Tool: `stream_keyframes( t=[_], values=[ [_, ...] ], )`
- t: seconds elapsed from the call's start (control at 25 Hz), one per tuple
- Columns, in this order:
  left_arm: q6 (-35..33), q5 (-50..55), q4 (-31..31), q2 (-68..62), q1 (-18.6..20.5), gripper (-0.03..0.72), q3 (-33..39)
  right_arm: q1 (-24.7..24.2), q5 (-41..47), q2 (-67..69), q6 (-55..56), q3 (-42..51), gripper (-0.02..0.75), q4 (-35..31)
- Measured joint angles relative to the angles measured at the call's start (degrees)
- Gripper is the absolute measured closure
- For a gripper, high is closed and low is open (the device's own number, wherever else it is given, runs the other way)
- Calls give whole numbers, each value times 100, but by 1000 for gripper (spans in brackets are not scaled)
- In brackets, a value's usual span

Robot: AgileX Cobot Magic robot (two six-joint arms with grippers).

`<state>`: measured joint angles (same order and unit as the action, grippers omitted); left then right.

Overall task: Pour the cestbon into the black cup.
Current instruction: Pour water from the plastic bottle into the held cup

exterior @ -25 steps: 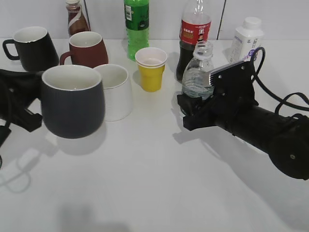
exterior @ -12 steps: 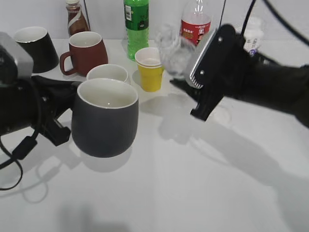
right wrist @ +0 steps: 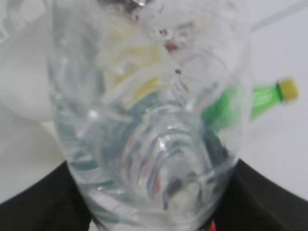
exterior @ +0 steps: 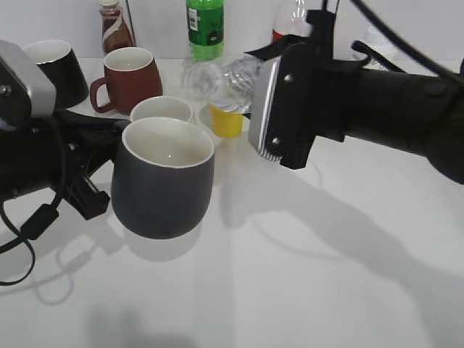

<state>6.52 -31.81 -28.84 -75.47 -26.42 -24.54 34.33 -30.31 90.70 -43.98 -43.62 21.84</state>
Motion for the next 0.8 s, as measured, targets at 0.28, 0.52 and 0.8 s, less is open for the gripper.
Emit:
stream_keyframes(
  t=[0.28, 0.52, 0.8],
  values=[
    [0, -107, -228, 0, -118, 643, 0, 126, -1, 0, -1509, -33, 273, -695],
    [5, -132, -270, 0, -347, 643, 0, 126, 4, 0, -2468, -33, 273, -990],
    [5, -132, -234, 0, -347, 643, 0, 126, -77, 0, -3051, -33, 273, -990]
  ],
)
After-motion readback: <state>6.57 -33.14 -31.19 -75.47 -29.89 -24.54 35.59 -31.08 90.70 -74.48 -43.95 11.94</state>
